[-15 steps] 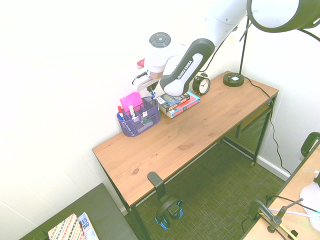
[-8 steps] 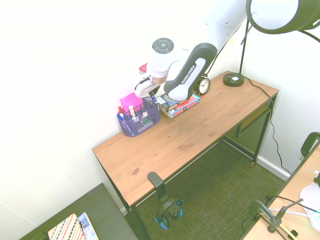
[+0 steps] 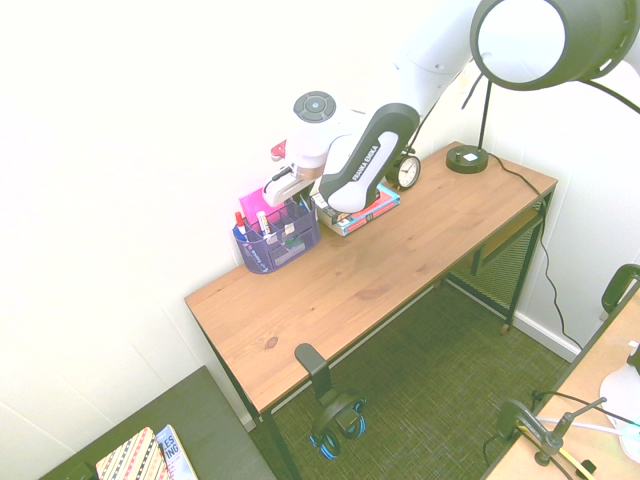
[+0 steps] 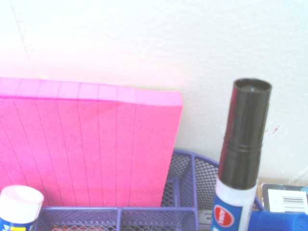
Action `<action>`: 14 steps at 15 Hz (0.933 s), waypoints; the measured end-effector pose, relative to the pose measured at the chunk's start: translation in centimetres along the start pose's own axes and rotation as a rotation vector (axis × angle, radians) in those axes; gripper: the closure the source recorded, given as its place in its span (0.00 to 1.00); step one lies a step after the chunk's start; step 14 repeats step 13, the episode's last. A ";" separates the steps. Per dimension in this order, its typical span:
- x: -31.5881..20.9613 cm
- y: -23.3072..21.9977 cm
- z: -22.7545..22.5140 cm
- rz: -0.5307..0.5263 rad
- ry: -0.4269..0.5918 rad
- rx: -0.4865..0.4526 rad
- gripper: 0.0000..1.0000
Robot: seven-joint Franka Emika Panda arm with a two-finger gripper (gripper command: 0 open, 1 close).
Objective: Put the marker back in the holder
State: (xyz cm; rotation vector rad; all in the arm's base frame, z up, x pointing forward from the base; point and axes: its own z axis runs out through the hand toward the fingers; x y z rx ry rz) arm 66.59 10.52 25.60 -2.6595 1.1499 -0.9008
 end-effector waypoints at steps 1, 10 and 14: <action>0.1 0.1 0.1 0.004 -0.003 0.001 0.00; 0.9 0.6 0.2 0.019 -0.013 0.021 0.00; 1.3 0.1 -1.9 0.020 -0.011 0.069 0.00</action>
